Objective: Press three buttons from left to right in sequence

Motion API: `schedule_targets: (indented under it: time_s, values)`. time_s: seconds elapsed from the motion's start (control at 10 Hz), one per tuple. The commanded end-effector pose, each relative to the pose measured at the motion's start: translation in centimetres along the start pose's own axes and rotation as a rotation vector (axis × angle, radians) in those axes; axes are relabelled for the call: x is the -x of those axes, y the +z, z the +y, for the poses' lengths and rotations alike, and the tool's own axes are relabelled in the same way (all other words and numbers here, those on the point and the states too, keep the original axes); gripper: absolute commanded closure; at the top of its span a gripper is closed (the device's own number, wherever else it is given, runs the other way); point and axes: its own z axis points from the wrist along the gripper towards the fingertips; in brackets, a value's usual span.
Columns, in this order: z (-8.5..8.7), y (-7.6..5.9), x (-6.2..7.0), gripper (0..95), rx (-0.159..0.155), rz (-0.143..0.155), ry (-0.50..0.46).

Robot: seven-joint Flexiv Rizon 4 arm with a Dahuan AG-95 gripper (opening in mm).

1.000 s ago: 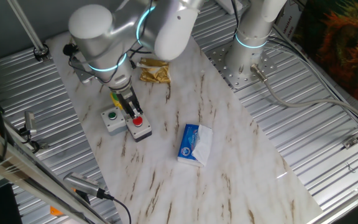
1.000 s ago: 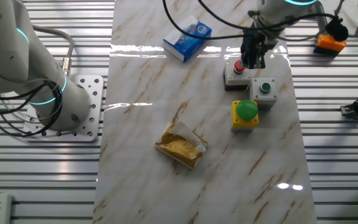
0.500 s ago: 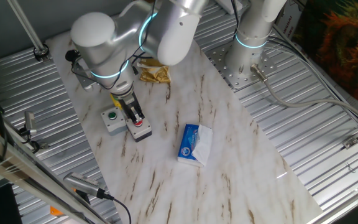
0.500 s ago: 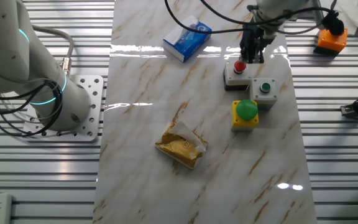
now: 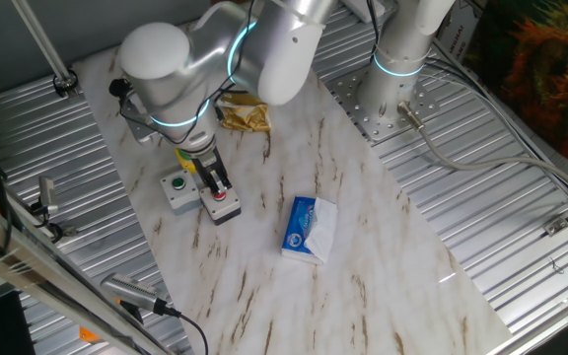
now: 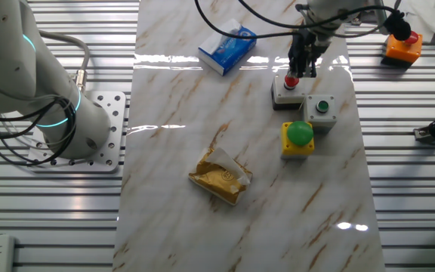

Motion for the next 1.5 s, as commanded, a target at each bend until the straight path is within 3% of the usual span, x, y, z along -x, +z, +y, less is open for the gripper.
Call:
schedule_targets:
  time_s: [0.1, 1.5]
  values:
    - [-0.15, -0.02, 0.01, 95.0, -0.002, 0.000, 0.003]
    - [-0.86, 0.26, 0.12, 95.0, -0.003, -0.001, -0.019]
